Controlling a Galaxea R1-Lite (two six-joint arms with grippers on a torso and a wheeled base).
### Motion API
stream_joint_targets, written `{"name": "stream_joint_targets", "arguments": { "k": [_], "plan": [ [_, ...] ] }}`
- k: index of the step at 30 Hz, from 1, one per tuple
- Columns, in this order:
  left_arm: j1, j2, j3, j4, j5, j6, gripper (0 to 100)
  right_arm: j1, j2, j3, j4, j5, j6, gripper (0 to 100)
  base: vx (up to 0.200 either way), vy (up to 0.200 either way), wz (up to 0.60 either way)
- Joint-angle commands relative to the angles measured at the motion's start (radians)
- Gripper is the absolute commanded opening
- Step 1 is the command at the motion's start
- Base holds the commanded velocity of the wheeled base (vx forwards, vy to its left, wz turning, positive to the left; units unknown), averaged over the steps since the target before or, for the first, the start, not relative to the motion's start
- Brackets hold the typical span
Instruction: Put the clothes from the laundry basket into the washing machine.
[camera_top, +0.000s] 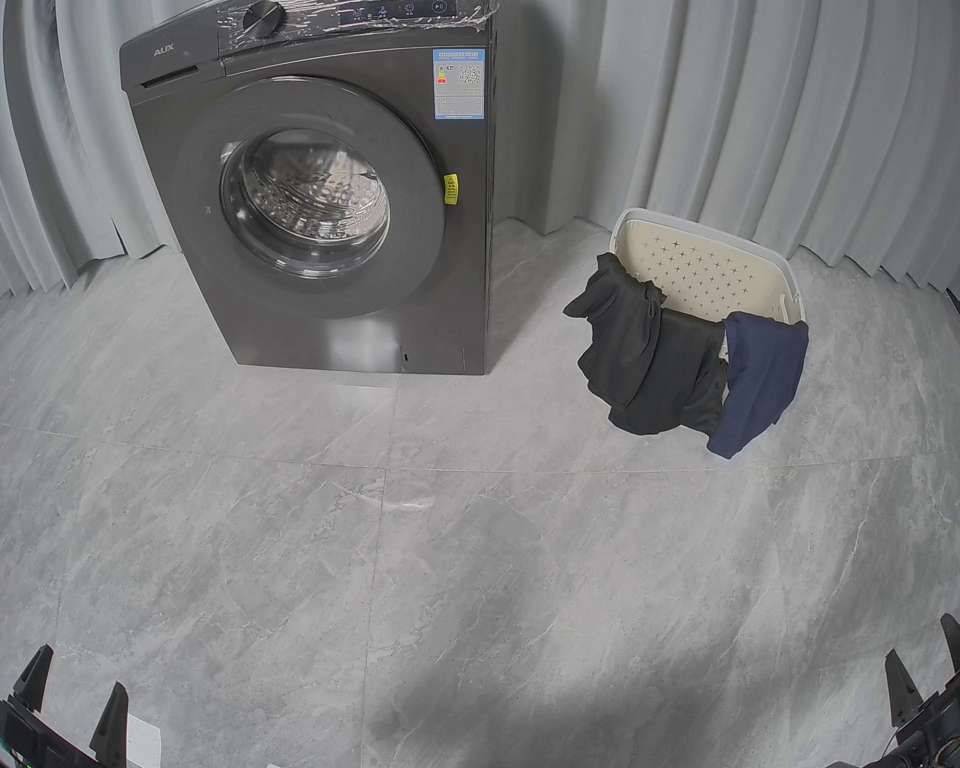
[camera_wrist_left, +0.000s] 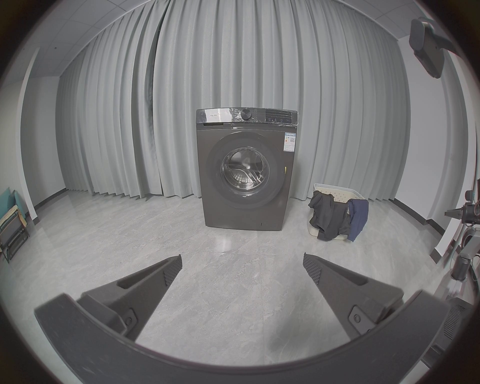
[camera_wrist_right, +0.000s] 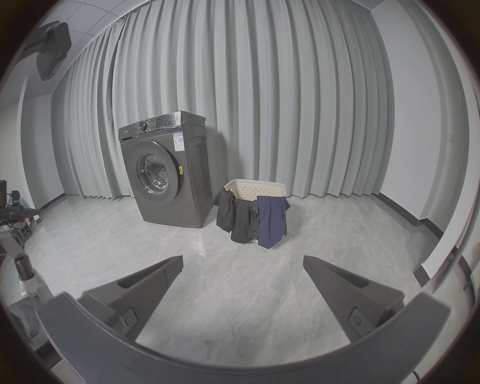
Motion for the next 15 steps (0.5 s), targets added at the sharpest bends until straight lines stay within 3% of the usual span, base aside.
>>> {"name": "stream_joint_targets", "arguments": {
  "k": [1, 13, 15],
  "plan": [
    [0.0, -0.012, 0.018, 0.0, 0.0, 0.0, 100, 0.0, -0.018, 0.018, 0.001, 0.0, 0.0, 100, 0.0, 0.0, 0.0],
    [0.0, -0.012, 0.016, 0.0, 0.0, -0.013, 100, 0.0, -0.018, 0.018, -0.001, 0.0, -0.003, 100, 0.0, 0.0, 0.0],
    [0.0, -0.012, 0.016, 0.0, 0.0, -0.013, 100, 0.0, -0.018, 0.018, -0.001, -0.001, -0.003, 100, 0.2, 0.0, 0.0]
  ]
}}
